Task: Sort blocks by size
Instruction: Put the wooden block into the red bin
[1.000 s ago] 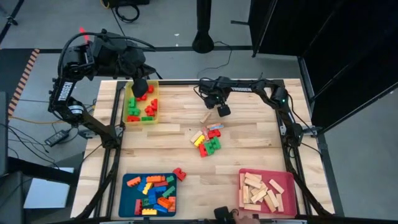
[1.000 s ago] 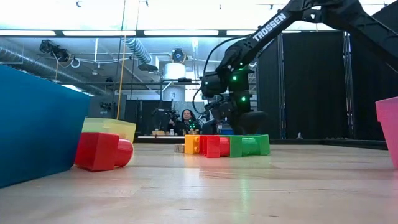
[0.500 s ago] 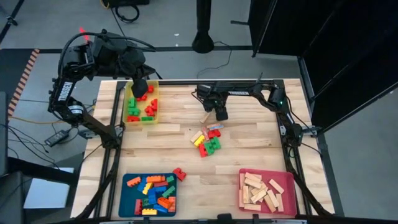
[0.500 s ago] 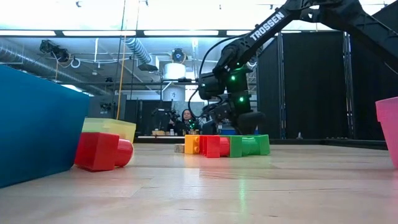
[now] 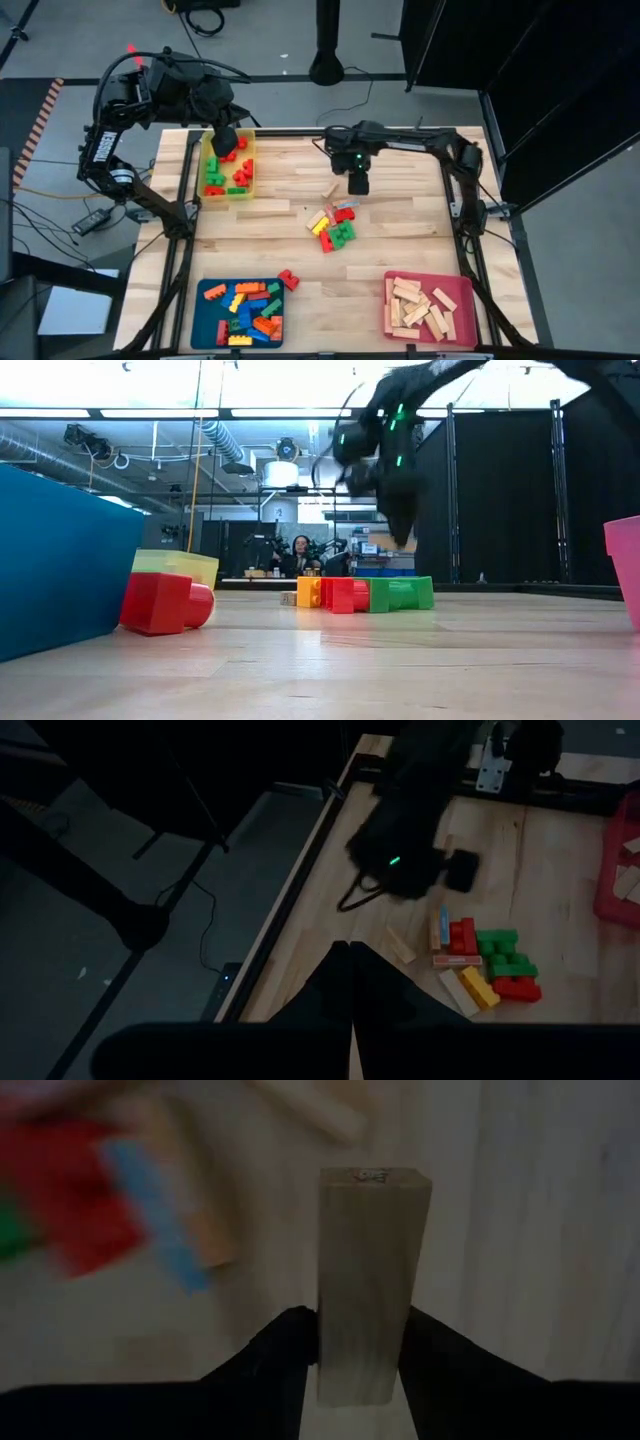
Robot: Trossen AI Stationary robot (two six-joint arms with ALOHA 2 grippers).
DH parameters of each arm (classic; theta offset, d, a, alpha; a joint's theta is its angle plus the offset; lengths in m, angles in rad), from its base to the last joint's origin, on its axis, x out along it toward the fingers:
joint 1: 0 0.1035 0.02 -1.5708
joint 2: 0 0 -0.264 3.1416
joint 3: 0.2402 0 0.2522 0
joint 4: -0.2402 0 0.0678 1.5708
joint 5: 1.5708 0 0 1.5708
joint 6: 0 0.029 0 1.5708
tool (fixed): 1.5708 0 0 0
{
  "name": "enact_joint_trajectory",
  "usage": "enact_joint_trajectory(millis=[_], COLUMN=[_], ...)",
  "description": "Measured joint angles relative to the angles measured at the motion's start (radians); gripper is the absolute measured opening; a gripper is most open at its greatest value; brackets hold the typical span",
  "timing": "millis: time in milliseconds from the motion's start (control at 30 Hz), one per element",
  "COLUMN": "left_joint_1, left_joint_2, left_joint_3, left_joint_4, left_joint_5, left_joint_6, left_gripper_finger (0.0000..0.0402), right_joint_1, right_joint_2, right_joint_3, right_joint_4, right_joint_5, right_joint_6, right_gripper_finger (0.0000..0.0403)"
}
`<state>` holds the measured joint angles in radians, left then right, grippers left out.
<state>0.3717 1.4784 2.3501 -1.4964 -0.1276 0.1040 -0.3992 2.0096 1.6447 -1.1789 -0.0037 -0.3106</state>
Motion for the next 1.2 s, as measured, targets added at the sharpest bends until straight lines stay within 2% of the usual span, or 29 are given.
enact_joint_trajectory(millis=[233,400,500,667,800,933,1067,1200], left_joint_1=[0.0,0.0,0.0,0.0,-0.001,-0.001,-0.001,0.0], left_joint_2=[0.0,0.0,0.0,0.0,0.0,0.0,0.0,0.0], left_joint_3=[0.0,0.0,0.0,0.0,0.0,0.0,0.0,0.0], left_joint_4=[0.001,0.005,0.02,0.045,0.046,0.046,0.052,0.071], left_joint_5=[0.0,0.0,0.018,0.061,0.062,0.062,0.061,0.061], left_joint_6=[-0.005,-0.029,-0.03,-0.057,-0.087,-0.106,-0.116,-0.14], left_gripper_finger=[0.0002,0.0002,0.0002,0.0002,0.0002,0.0002,0.0002,0.0002], right_joint_1=[0.09,0.232,0.375,0.692,0.962,1.176,1.29,1.321], right_joint_2=[-0.213,-0.355,-0.433,-0.528,-0.539,-0.5,-0.43,-0.376], right_joint_3=[0.001,0.001,0.001,0.001,0.002,-0.018,-0.068,-0.122], right_joint_4=[-0.18,-0.315,-0.355,-0.346,-0.322,-0.276,-0.217,-0.14], right_joint_5=[-0.172,-0.236,-0.236,-0.198,-0.11,-0.059,-0.029,-0.018], right_joint_6=[0.157,0.387,0.559,0.94,1.273,1.507,1.613,1.646], right_gripper_finger=[0.0137,0.0137,0.0137,0.0137,0.0137,0.0137,0.0137,0.0192])
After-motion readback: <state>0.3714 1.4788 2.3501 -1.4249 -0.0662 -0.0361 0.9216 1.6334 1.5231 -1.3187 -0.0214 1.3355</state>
